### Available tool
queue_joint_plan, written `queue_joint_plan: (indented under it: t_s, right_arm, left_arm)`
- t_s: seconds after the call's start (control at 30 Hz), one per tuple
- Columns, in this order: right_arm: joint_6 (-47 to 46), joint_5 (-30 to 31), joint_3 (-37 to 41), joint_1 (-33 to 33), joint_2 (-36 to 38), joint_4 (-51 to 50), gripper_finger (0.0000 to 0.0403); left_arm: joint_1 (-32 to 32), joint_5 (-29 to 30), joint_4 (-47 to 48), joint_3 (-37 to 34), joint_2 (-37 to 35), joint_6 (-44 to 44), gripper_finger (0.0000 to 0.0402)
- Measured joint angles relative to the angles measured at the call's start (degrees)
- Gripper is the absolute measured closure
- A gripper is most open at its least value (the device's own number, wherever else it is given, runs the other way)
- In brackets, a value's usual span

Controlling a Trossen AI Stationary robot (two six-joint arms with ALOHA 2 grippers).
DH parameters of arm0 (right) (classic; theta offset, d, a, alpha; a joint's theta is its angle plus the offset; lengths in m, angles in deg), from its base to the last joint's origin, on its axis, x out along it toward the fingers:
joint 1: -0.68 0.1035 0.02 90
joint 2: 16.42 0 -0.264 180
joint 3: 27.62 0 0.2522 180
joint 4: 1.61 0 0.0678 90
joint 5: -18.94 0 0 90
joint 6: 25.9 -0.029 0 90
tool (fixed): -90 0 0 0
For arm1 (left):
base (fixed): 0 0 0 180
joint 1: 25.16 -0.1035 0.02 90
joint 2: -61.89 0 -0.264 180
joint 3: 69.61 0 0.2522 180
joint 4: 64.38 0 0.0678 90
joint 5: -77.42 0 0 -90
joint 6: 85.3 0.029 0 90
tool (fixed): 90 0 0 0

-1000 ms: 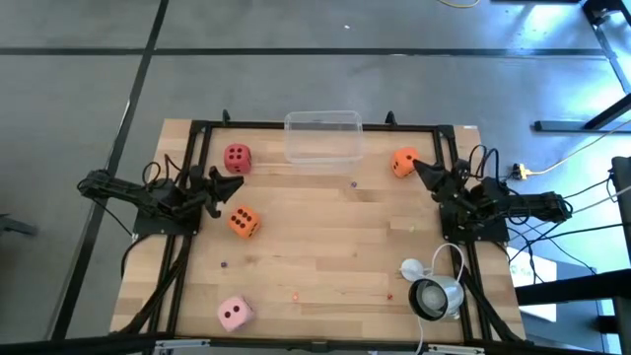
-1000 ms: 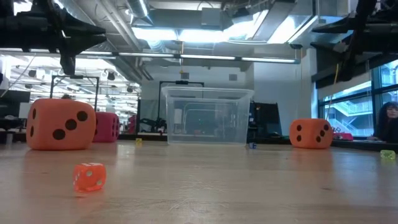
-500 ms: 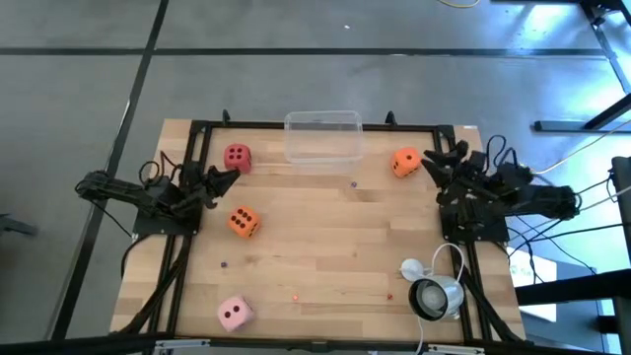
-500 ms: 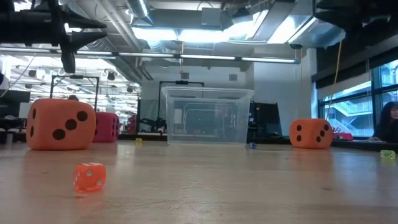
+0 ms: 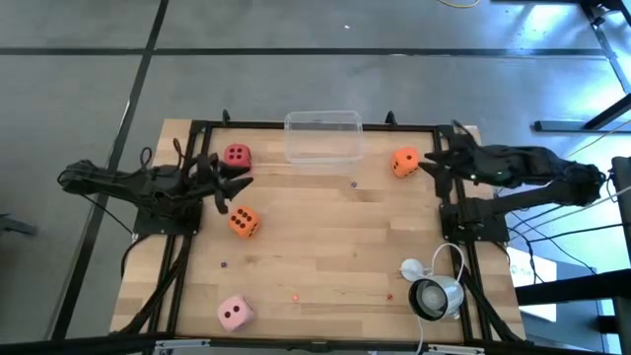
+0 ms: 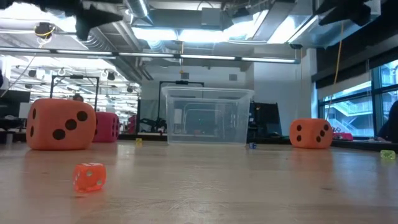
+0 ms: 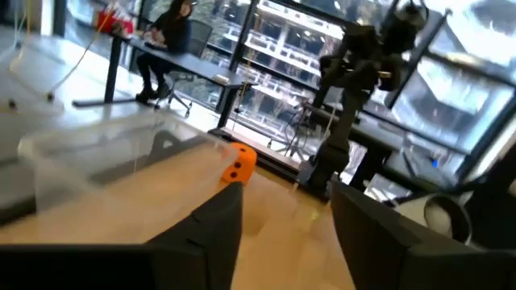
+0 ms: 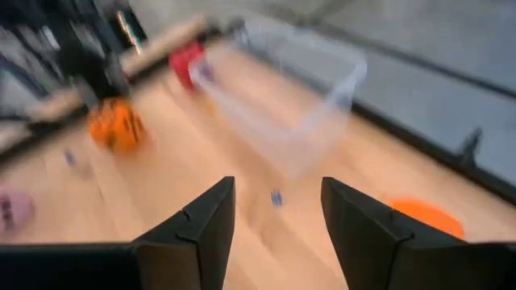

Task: Pick & Place Dice
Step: Put the small green dice into the transparent bin

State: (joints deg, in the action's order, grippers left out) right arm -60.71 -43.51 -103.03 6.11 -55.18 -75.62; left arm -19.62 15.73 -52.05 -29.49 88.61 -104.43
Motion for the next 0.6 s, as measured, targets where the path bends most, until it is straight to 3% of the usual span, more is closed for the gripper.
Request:
queue_joint_plan:
  t_s: [0.27,0.4,0.6]
  right_arm:
    - [-0.3,-14.5,-2.8,0.0,-10.0,-8.3,0.0193]
    - [-1.3,-15.2,-1.0,0.0,-14.9,-9.1,0.0177]
    - [-15.8,-16.5,0.7,0.0,-21.3,-13.8,0.017]
  left_arm:
    - [-0.1,-0.2,5.1,5.4,2.8,3.9,0.0155]
    - [0.0,-0.2,6.6,5.5,2.3,3.9,0.0146]
    - [0.0,-2.0,14.5,5.5,1.3,3.9,0.0148]
